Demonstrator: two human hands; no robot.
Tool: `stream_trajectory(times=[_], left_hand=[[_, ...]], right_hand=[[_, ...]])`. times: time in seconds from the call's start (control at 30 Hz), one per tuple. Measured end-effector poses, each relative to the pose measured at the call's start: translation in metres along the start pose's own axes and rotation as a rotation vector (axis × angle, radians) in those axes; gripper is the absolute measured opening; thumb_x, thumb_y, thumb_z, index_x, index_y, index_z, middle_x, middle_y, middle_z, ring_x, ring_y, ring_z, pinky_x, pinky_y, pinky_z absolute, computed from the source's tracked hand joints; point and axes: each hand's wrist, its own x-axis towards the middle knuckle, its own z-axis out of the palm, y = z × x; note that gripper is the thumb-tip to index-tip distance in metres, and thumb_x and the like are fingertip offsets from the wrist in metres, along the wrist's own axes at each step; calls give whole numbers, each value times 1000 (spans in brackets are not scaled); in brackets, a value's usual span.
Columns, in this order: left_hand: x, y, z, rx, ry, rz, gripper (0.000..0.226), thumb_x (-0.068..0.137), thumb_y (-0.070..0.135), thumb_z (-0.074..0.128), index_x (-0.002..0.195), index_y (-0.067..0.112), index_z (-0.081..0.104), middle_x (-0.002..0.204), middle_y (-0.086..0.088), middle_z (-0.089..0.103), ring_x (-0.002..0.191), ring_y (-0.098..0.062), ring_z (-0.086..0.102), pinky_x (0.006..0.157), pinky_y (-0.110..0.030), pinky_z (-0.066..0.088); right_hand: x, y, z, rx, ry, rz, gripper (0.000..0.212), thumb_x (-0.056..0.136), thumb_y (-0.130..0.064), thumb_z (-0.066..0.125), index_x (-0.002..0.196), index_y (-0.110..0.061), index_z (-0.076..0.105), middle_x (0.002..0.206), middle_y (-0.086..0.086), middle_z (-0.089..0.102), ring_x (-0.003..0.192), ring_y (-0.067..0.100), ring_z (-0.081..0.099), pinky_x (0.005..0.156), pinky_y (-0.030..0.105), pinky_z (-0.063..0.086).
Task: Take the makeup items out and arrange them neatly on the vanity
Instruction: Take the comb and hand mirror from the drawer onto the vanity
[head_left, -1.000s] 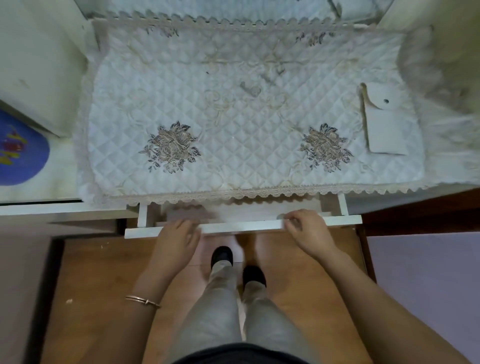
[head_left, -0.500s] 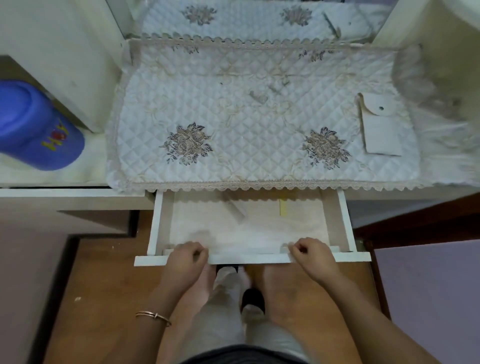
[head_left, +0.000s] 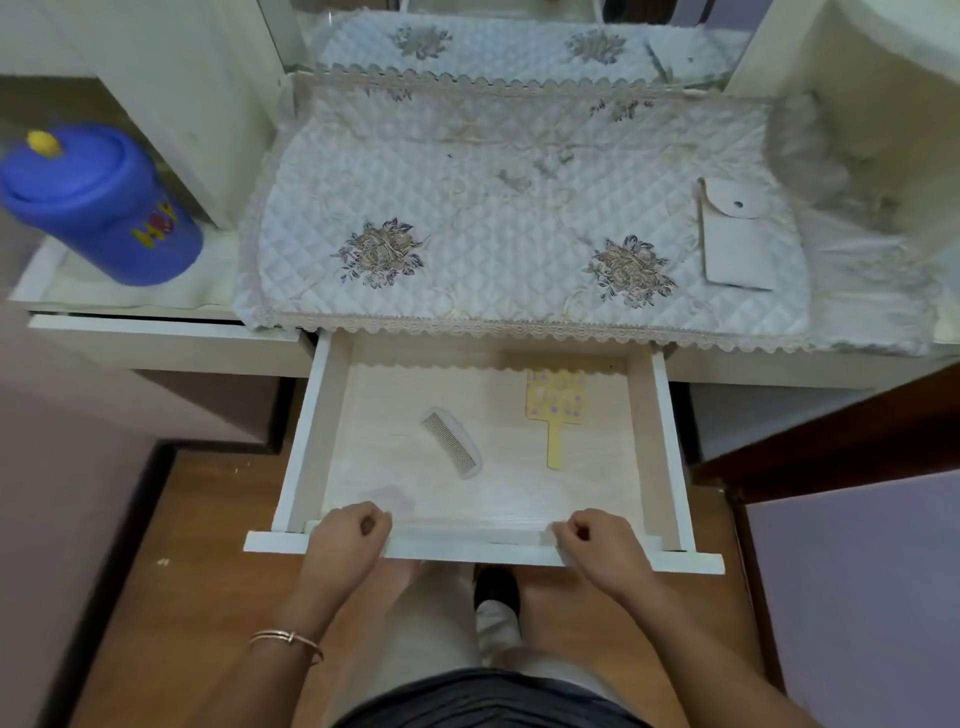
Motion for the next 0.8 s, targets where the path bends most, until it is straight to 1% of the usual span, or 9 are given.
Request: stream_trajectory(times=[0.17, 0.3, 0.37, 0.43, 0.5, 0.53, 0.6, 0.7, 0.8], left_hand=[[-3, -4, 9, 117, -9, -77, 41, 89, 23, 51, 50, 25, 39, 50, 8, 45, 54, -13, 44, 53, -28, 31], [16, 4, 13, 273, -140, -108, 25, 91, 33, 45, 79, 19, 61, 76, 0, 62, 72, -16, 55, 63, -26, 40], [28, 11, 19, 278, -198, -116, 24, 91, 35, 45, 84, 18, 61, 82, -3, 64, 73, -18, 57, 65, -26, 44], [42, 22, 29, 218, -237, -150, 26, 90, 37, 45, 89, 16, 61, 89, -6, 66, 78, -21, 58, 69, -28, 46], [58, 34, 42, 56, -260, -220, 32, 89, 38, 50, 104, 11, 59, 103, -10, 66, 89, -25, 60, 73, -28, 44], [68, 39, 48, -33, -261, -262, 38, 88, 36, 53, 111, 6, 55, 111, -14, 64, 97, -28, 59, 76, -28, 43], [89, 49, 59, -158, -216, -365, 52, 84, 34, 61, 118, -2, 47, 122, -21, 54, 109, -36, 52, 88, -36, 44], [116, 63, 71, -183, -96, -525, 70, 76, 34, 69, 124, -5, 36, 130, -24, 39, 120, -42, 40, 97, -46, 38], [129, 72, 78, -95, -32, -523, 80, 69, 34, 76, 124, -3, 30, 130, -23, 36, 121, -42, 36, 97, -49, 38]], right_hand=[[-7, 6, 5, 39, -18, 23, 46, 89, -27, 54, 48, -18, 35, 50, -6, 39, 50, 8, 37, 51, 22, 29], [0, 5, 4, 44, -30, 58, 45, 89, -30, 53, 49, -17, 37, 49, -3, 41, 50, 11, 39, 51, 25, 29], [10, 2, 3, 60, -60, 101, 43, 89, -31, 53, 51, -17, 42, 53, -2, 48, 53, 11, 44, 53, 25, 32], [24, -3, 1, 93, -63, 160, 32, 88, -26, 54, 58, -19, 50, 62, -3, 55, 61, 12, 51, 57, 24, 35], [41, -10, 1, 140, -12, 238, 11, 87, -19, 54, 80, -16, 62, 83, 4, 64, 81, 17, 58, 68, 23, 38], [51, -14, 2, 165, 18, 281, 13, 86, -16, 55, 95, -12, 64, 96, 8, 66, 90, 19, 58, 75, 22, 38], [71, -19, 4, 195, 81, 361, 33, 85, -13, 58, 116, -4, 57, 116, 14, 62, 106, 25, 57, 87, 26, 40], [101, -26, 8, 181, 159, 441, 36, 82, -10, 60, 115, 2, 54, 116, 21, 61, 109, 35, 55, 91, 35, 43], [123, -33, 14, 169, 230, 519, 37, 81, -7, 59, 115, 4, 50, 118, 24, 56, 112, 39, 52, 94, 39, 41]])
